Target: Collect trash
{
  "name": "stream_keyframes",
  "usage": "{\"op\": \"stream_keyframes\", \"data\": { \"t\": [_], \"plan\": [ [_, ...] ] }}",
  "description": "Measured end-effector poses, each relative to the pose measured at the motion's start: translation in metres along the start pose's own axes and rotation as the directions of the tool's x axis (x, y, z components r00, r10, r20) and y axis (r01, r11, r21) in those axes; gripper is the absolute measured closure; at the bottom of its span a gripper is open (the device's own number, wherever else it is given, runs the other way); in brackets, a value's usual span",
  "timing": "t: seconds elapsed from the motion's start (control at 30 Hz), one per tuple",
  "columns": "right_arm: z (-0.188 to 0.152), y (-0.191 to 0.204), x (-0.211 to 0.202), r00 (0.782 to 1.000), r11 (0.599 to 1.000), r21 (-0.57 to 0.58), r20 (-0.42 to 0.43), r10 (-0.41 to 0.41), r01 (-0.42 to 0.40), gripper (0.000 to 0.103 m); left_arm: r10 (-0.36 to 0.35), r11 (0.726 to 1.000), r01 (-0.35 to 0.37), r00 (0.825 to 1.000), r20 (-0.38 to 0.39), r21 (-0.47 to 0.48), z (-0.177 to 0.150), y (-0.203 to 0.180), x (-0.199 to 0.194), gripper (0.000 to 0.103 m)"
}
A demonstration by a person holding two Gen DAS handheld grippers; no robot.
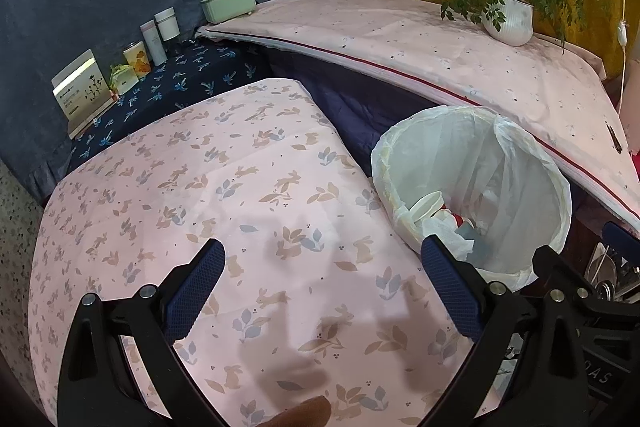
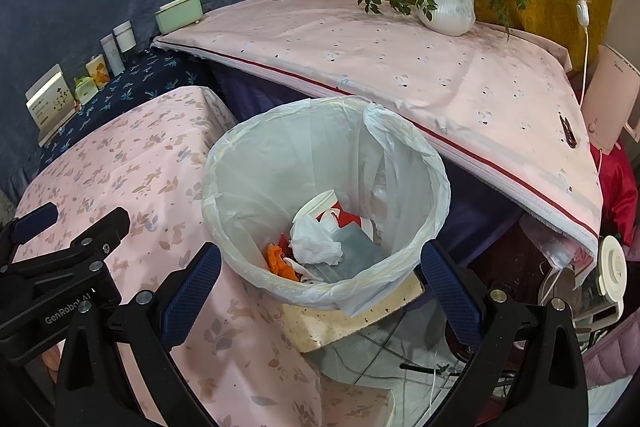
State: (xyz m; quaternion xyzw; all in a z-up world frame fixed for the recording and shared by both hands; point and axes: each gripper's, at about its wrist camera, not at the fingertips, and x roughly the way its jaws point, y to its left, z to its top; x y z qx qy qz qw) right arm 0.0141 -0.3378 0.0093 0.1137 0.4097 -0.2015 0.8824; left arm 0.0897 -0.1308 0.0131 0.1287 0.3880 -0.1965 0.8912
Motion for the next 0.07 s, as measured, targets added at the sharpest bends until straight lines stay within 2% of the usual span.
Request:
{"op": "stream_keyframes", "data": {
  "t": [0.07],
  "plan": [
    [-0.0001, -0.0004, 0.0002, 1.000, 1.000, 0.000, 0.000, -0.001, 0.001, 0.007, -0.006, 1.000, 0.006, 1.000, -0.002, 0.003, -0.0002, -0.0004, 0.0005, 0.009]
  ]
}}
